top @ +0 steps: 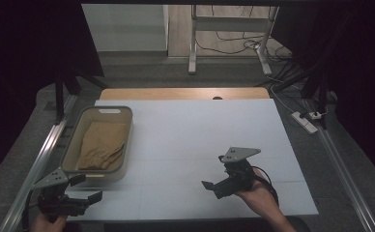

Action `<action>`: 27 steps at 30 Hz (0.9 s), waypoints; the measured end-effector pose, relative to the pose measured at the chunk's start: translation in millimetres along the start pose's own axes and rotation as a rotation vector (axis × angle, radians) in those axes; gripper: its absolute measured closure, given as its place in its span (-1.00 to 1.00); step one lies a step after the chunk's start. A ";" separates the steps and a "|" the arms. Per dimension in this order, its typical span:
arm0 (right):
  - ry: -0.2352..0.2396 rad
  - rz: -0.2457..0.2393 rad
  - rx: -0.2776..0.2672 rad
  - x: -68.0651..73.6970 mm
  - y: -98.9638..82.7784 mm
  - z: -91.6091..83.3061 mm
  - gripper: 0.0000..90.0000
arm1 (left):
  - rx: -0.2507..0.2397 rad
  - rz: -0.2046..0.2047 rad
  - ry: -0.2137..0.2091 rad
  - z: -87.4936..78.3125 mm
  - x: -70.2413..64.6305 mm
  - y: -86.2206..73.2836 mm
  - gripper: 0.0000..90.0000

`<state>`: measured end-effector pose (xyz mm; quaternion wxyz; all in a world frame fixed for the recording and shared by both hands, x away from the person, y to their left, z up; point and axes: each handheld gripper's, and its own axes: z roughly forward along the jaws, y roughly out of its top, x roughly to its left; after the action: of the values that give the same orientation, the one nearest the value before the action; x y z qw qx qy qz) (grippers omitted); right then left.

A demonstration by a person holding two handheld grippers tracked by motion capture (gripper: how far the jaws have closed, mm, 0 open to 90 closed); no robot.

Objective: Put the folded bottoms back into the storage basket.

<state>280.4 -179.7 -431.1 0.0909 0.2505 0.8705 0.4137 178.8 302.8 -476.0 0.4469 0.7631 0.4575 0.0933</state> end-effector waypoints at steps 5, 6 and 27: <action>-0.014 0.013 -0.001 -3.1 -5.1 -6.2 -1.00 | 0.000 -0.001 -0.002 0.0 0.2 0.0 -0.95; -0.013 0.019 0.000 -4.1 -6.6 -7.8 -1.00 | 0.000 -0.002 -0.003 0.0 0.4 0.0 -0.95; -0.067 0.079 0.001 -12.9 -31.1 -36.1 -1.00 | 0.000 -0.005 -0.004 0.1 0.7 0.1 -0.95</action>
<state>267.0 -227.2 -432.4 0.1032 0.2984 0.8566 0.4081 179.3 303.2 -476.1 0.4479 0.7623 0.4584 0.0907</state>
